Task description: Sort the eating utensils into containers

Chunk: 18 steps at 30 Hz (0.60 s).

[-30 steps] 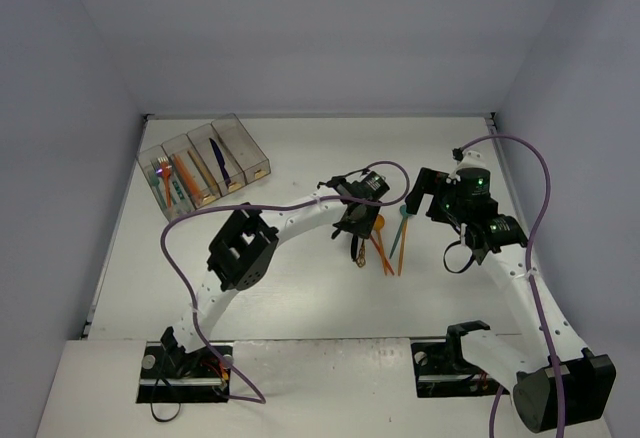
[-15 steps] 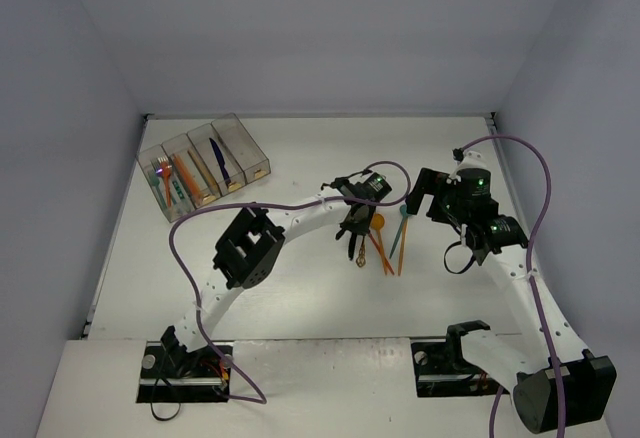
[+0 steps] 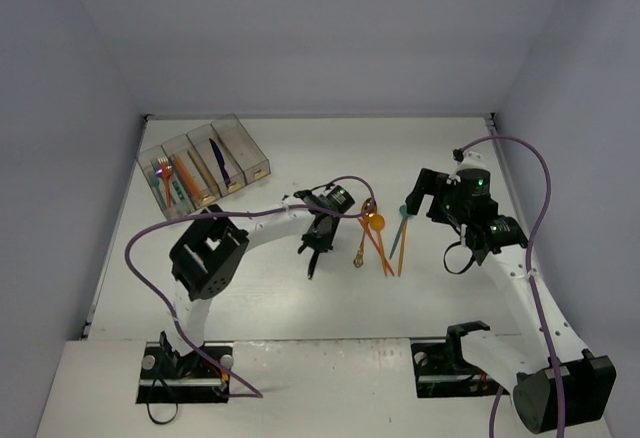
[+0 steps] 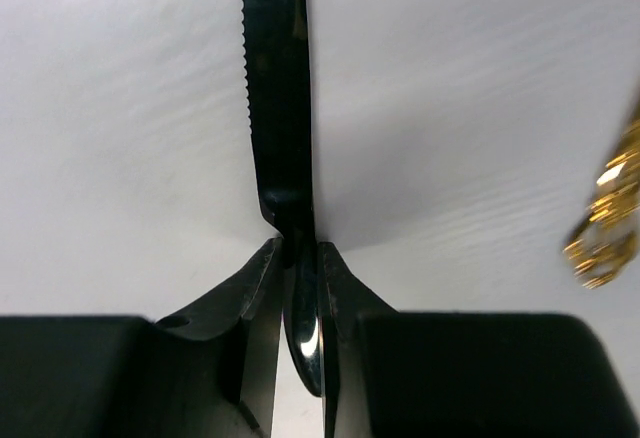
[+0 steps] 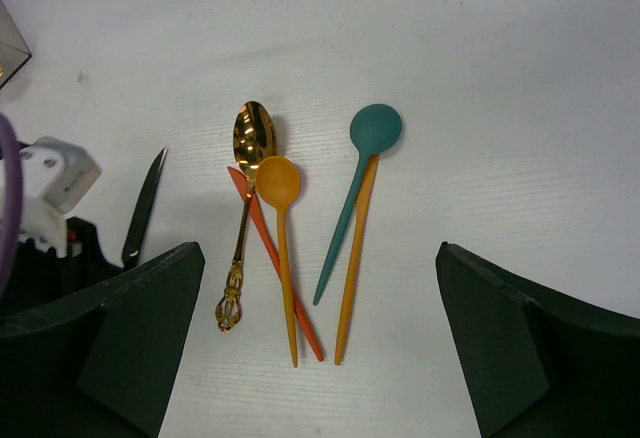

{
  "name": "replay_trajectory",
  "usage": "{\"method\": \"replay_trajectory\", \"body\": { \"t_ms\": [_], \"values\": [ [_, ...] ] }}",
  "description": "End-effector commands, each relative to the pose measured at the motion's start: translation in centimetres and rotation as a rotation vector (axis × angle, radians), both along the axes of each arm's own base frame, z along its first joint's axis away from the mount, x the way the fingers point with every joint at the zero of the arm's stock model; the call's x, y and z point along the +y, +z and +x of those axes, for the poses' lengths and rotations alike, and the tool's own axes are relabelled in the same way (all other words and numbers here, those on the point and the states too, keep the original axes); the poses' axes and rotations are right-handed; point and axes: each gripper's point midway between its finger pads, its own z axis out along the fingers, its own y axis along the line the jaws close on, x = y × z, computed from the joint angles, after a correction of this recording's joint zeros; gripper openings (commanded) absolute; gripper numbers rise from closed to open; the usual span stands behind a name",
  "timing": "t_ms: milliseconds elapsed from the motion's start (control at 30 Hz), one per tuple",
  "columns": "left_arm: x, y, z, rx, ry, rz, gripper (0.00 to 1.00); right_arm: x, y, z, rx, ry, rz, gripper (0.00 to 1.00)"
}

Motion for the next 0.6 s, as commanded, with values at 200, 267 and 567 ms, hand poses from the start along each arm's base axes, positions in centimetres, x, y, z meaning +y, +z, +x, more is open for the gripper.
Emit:
{"method": "replay_trajectory", "body": {
  "t_ms": [200,267,567],
  "values": [
    [4.4,0.1,-3.5,0.104,-0.005,0.033,0.22,-0.5,0.2,1.4,-0.013,-0.018,-0.019,1.0],
    [4.2,0.0,-3.1,0.099,-0.002,0.033,0.23,-0.4,0.2,1.4,-0.015,-0.015,-0.018,1.0],
    [4.1,-0.4,-2.6,0.105,0.013,0.037,0.25,-0.5,0.4,0.9,-0.027,-0.019,-0.018,1.0]
  ]
}}
